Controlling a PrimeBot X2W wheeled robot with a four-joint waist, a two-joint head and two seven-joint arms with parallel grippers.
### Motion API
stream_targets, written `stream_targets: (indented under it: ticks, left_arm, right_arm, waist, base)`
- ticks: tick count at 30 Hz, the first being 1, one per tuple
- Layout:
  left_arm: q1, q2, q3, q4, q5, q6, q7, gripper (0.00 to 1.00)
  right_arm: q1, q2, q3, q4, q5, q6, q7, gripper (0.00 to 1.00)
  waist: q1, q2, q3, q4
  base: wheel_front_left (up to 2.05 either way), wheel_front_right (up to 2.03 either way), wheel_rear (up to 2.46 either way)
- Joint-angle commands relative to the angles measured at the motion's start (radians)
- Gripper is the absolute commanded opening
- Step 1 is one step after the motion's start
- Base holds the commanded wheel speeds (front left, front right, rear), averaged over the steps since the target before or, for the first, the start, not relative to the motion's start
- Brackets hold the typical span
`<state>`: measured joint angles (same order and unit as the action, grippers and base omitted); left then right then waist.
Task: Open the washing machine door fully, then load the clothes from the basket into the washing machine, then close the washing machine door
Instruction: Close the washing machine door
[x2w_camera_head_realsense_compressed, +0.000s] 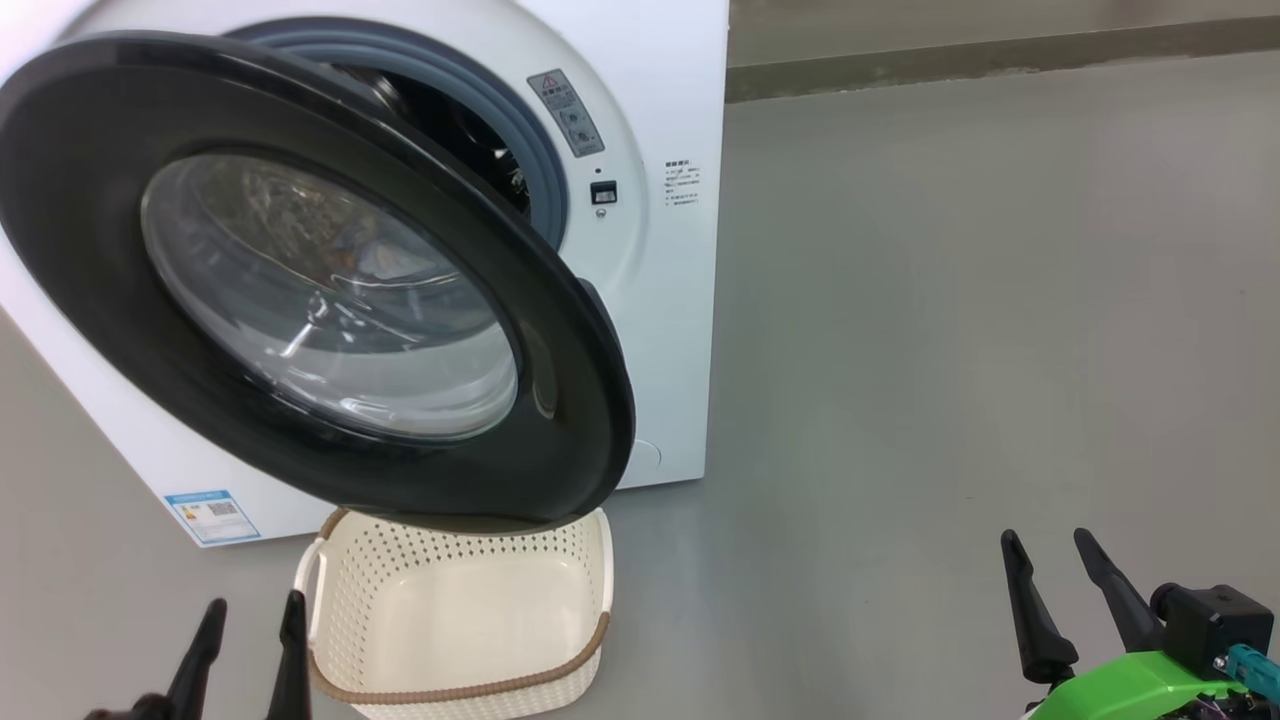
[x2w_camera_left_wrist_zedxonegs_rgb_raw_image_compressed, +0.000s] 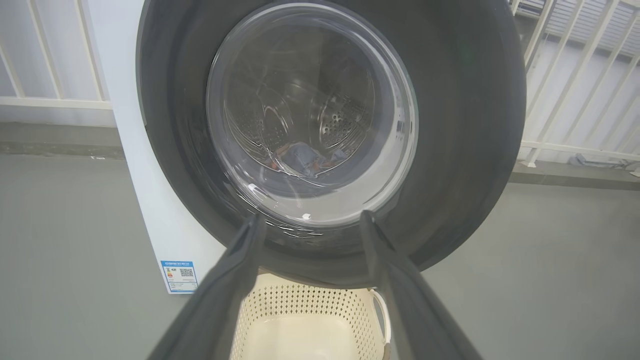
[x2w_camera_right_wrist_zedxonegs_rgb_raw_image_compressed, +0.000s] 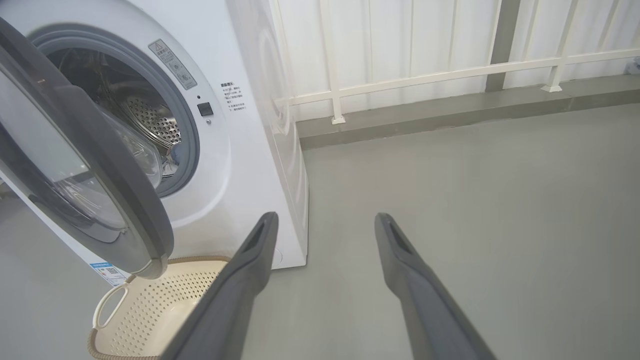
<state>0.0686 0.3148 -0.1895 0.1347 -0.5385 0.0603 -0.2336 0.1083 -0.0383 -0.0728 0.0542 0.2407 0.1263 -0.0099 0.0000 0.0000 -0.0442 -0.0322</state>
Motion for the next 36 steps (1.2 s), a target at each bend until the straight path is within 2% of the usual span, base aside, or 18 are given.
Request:
stream_targets:
  ticks: [1, 16, 17, 19, 20, 28, 36]
  left_arm:
    - [-0.019, 0.024, 0.04, -0.033, 0.015, 0.008, -0.011, 1.0]
    - [0.015, 0.009, 0.041, -0.062, 0.025, 0.023, -0.019, 1.0]
    - [0.014, 0.009, 0.04, -0.062, 0.025, 0.023, -0.019, 1.0]
    - [0.013, 0.008, 0.039, -0.063, 0.025, 0.024, -0.02, 1.0]
    - [0.012, 0.009, 0.039, -0.063, 0.025, 0.023, -0.02, 1.0]
    - [0.013, 0.01, 0.046, -0.072, 0.022, 0.029, -0.021, 1.0]
    - [0.001, 0.008, 0.049, -0.097, 0.005, 0.034, -0.01, 1.0]
  right_arm:
    - [-0.022, -0.012, 0.017, -0.034, -0.009, 0.004, 0.001, 1.0]
    - [-0.021, -0.012, 0.011, -0.043, -0.013, 0.004, 0.011, 1.0]
    - [-0.021, -0.012, 0.01, -0.043, -0.011, 0.004, 0.011, 0.79]
    - [-0.021, -0.012, 0.005, -0.042, -0.006, 0.004, 0.012, 0.1]
    - [-0.021, -0.012, 0.003, -0.041, -0.004, 0.004, 0.012, 0.0]
    - [-0.046, -0.012, -0.028, -0.008, 0.002, 0.004, 0.01, 0.0]
    - [-0.142, -0.03, -0.06, 0.066, -0.003, 0.004, 0.001, 0.0]
  waist:
    - [0.0, 0.0, 0.001, -0.001]
    - [0.0, 0.0, 0.01, -0.001]
    - [0.0, 0.0, 0.011, -0.001]
    - [0.0, 0.0, 0.013, 0.0]
    - [0.0, 0.0, 0.014, 0.002]
    - [0.0, 0.0, 0.02, 0.025]
    - [0.0, 0.0, 0.022, 0.086]
  base:
    - [0.0, 0.0, 0.0]
    - [0.0, 0.0, 0.0]
    - [0.0, 0.0, 0.0]
    - [0.0, 0.0, 0.0]
    - [0.0, 0.0, 0.0]
    - [0.0, 0.0, 0.0]
    - [0.0, 0.0, 0.0]
